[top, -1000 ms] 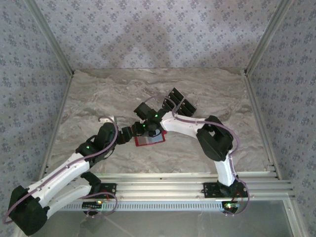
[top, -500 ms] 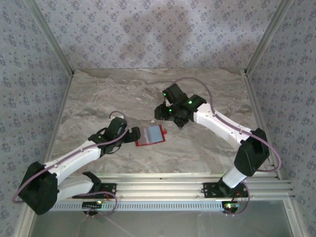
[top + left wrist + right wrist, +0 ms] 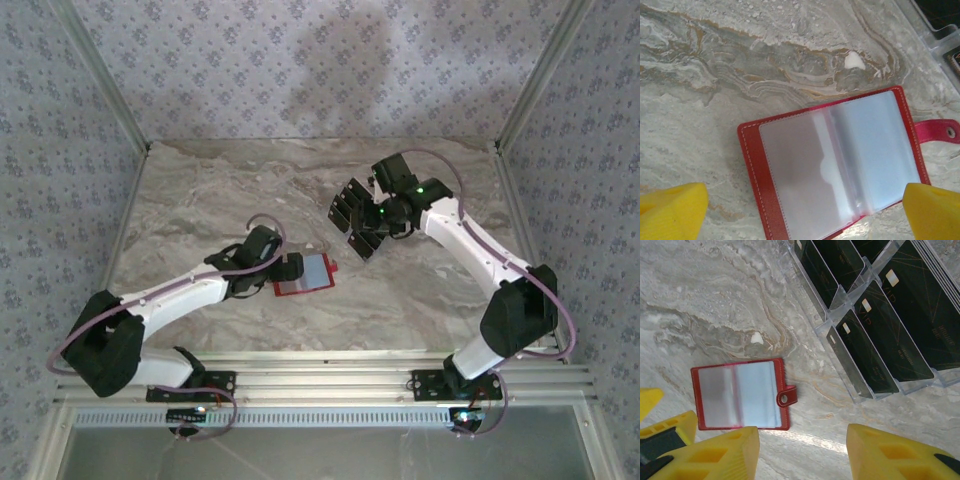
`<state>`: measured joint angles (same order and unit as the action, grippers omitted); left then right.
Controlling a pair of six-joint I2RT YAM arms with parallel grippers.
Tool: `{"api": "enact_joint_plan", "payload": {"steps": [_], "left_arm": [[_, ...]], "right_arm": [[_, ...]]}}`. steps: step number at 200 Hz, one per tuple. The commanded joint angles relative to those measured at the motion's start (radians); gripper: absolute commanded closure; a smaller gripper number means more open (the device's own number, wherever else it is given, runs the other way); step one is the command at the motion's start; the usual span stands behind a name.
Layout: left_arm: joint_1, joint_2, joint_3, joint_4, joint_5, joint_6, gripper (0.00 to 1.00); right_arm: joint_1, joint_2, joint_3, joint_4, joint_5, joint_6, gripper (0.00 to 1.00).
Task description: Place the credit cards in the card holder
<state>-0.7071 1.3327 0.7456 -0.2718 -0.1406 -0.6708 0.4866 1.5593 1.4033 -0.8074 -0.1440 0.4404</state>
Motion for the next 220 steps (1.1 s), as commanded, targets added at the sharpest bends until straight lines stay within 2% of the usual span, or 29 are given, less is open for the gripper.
{"api": "enact_joint_plan", "payload": {"steps": [1, 35, 141, 220], "left_arm": [[-0.004, 0.008, 0.018, -0.067, -0.049, 0.019, 0.00], [-0.002, 0.058, 0.010, -0.064, -0.057, 0.030, 0.00], [0.044, 0.173, -0.030, -0.081, -0.090, -0.012, 0.01], [0.085, 0.170, -0.004, -0.091, -0.087, 0.036, 0.01]], "right_arm": [[-0.006, 0.032, 0.014, -0.026, 0.035, -0.081, 0.49], [0.005, 0.048, -0.007, 0.008, 0.105, -0.110, 0.49], [0.042, 0.139, 0.017, -0.045, 0.233, -0.211, 0.49], [0.081, 0.233, 0.062, -0.056, 0.276, -0.251, 0.51]]}}
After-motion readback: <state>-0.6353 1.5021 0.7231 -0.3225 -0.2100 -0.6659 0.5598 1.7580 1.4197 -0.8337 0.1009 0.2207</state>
